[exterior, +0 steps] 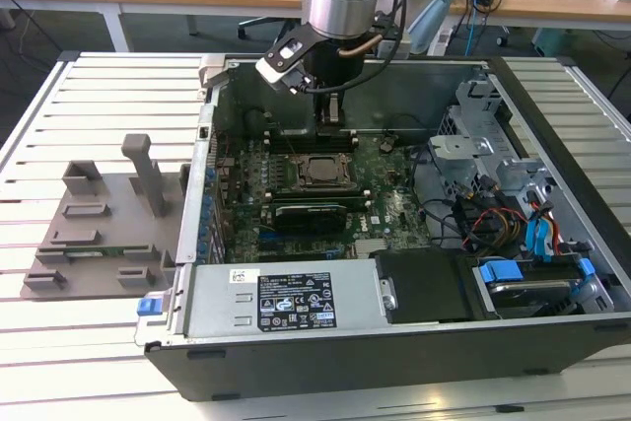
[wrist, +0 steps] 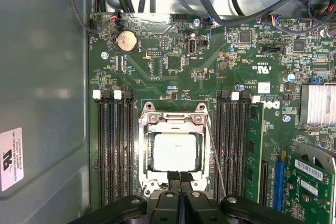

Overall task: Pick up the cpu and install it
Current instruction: 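Close the cpu cover, then install the first cpu locking lever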

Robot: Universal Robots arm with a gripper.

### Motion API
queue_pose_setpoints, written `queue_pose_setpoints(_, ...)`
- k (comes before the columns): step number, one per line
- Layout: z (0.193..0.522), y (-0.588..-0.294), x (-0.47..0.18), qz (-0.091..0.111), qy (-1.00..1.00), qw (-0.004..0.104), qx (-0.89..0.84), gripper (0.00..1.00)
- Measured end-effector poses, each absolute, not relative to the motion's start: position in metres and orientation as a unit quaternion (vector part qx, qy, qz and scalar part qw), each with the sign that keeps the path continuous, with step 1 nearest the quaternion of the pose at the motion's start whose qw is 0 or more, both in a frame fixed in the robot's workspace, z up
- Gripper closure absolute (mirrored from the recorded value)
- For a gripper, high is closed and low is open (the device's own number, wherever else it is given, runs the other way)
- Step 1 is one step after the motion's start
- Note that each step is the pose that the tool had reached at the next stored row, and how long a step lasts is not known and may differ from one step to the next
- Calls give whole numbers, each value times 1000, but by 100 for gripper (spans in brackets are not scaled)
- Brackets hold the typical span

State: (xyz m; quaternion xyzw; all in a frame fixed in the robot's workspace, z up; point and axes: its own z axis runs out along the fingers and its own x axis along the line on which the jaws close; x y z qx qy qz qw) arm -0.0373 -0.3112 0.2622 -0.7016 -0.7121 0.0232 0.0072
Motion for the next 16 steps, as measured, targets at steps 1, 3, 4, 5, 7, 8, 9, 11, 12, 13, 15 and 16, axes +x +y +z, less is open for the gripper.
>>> queue_pose_setpoints(1,262,-311,-37,23,-712,7,-702,89)
queue_pose_setpoints(3,262,-311,-37,23,-712,7,-702,89)
queue_pose_setpoints(4,262,-311,-37,23,-713,7,-701,89)
queue_pose_setpoints(5,262,-311,-37,23,-717,7,-697,89)
queue_pose_setpoints(7,262,-311,-37,23,-726,7,-688,89)
queue_pose_setpoints(8,262,-311,-37,23,-733,7,-680,89)
queue_pose_setpoints(9,262,-311,-37,23,-738,6,-674,89)
queue_pose_setpoints(11,262,-311,-37,23,-752,6,-659,89)
queue_pose_setpoints(12,262,-311,-37,24,-760,6,-650,89)
queue_pose_setpoints(13,262,-311,-37,24,-768,5,-640,89)
queue_pose_setpoints(15,262,-311,-37,24,-780,5,-625,89)
queue_pose_setpoints(16,262,-311,-37,24,-784,5,-620,89)
